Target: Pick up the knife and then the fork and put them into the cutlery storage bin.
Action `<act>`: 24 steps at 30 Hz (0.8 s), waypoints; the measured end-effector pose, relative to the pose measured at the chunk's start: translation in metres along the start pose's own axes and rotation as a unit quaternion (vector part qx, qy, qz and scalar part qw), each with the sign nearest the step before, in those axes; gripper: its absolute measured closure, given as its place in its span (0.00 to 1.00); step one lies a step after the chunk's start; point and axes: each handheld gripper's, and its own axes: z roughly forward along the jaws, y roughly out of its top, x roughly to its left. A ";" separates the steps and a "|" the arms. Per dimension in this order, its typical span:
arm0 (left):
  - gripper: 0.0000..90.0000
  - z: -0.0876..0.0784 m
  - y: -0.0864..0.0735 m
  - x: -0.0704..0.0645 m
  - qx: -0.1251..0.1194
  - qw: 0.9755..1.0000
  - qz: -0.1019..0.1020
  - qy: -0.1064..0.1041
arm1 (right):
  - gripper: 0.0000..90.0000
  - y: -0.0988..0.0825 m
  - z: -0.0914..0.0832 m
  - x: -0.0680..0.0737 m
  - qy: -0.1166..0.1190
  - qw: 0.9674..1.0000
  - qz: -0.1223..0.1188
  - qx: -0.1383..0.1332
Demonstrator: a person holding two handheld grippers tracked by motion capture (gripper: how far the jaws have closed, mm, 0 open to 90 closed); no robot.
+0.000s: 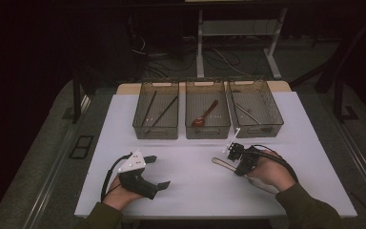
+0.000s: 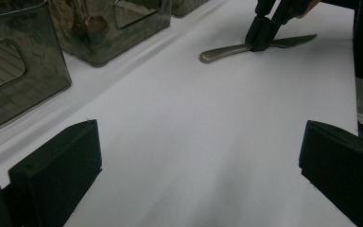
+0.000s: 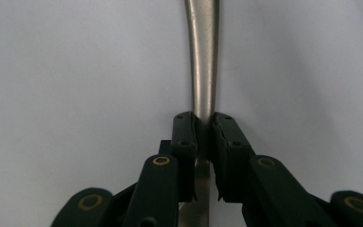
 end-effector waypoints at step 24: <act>0.00 -0.001 0.000 0.000 -0.004 1.000 0.001 0.000 | 0.88 -0.039 -0.038 -0.041 0.036 0.983 0.067 -0.168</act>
